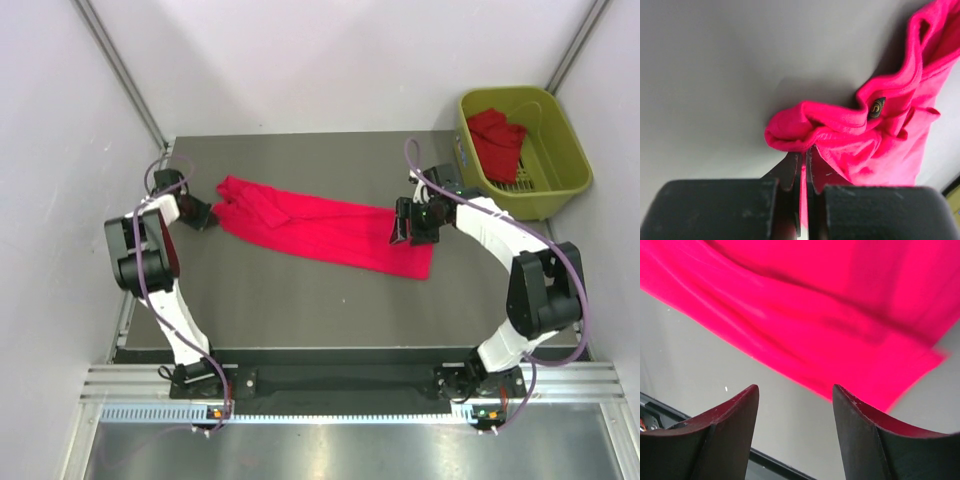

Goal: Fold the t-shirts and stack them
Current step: Fold the tshirt

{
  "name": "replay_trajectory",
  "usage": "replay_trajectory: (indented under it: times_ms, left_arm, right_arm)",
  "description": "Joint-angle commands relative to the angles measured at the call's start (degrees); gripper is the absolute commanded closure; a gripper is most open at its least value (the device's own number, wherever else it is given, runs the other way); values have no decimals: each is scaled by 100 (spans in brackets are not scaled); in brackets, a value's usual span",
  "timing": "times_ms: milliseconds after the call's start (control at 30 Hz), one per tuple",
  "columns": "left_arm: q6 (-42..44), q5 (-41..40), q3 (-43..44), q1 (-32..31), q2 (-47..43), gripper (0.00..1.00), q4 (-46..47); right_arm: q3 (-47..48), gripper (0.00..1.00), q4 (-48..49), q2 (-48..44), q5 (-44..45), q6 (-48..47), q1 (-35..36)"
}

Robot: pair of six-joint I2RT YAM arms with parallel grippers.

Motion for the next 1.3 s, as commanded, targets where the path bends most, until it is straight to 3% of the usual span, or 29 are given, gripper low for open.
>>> replay_trajectory:
  times_ms: [0, 133, 167, 267, 333, 400, 567, 667, 767, 933, 1100, 1167, 1233, 1267]
  left_arm:
    - [446, -308, 990, -37, 900, 100, 524]
    - [701, -246, 2924, -151, 2259, 100, 324]
    - [762, -246, 3833, -203, 2508, 100, 70]
    - [947, -509, 5330, -247, 3256, 100, -667]
    - [1009, -913, 5565, -239, 3311, 100, -872]
    - [1027, -1115, 5233, -239, 3118, 95, -830]
    - [1097, -1414, 4091, -213, 2204, 68, -908]
    - [1080, -1556, 3477, -160, 1624, 60, -1031]
    - [1210, -1494, 2957, -142, 1062, 40, -1022]
    - [1177, -1039, 2122, -142, 43, 43, -1225]
    - [623, -160, 13, -352, -1371, 48, -373]
    - [631, -158, -400, -642, -1593, 49, -468]
    - [666, -132, -691, -888, -1883, 51, -679]
    - [684, -158, -780, -959, -1988, 51, -741]
  right_arm:
    - [429, 39, -69, 244, 73, 75, -93]
    - [736, 39, -227, 692, 222, 49, -251]
    - [911, 39, -244, 780, 249, 32, -286]
    - [1420, 39, -262, 1219, 284, -82, -445]
    - [1755, 38, -280, 1674, 162, -188, -506]
    - [2318, 38, -359, 2106, -75, -371, -524]
    - [3135, 37, -499, 2811, -858, -776, -524]
    - [3076, 38, -552, 2970, -981, -1057, -524]
    - [2734, 41, -517, 2908, -1042, -1347, -515]
    - [2224, 50, -394, 2715, -885, -1357, -542]
    - [1696, 53, -157, 2566, -796, -1295, -524]
    - [1547, 60, -104, 2522, -718, -1243, -515]
    - [1336, 74, -43, 2434, -639, -1190, -515]
    - [1248, 86, -25, 2364, -604, -1103, -524]
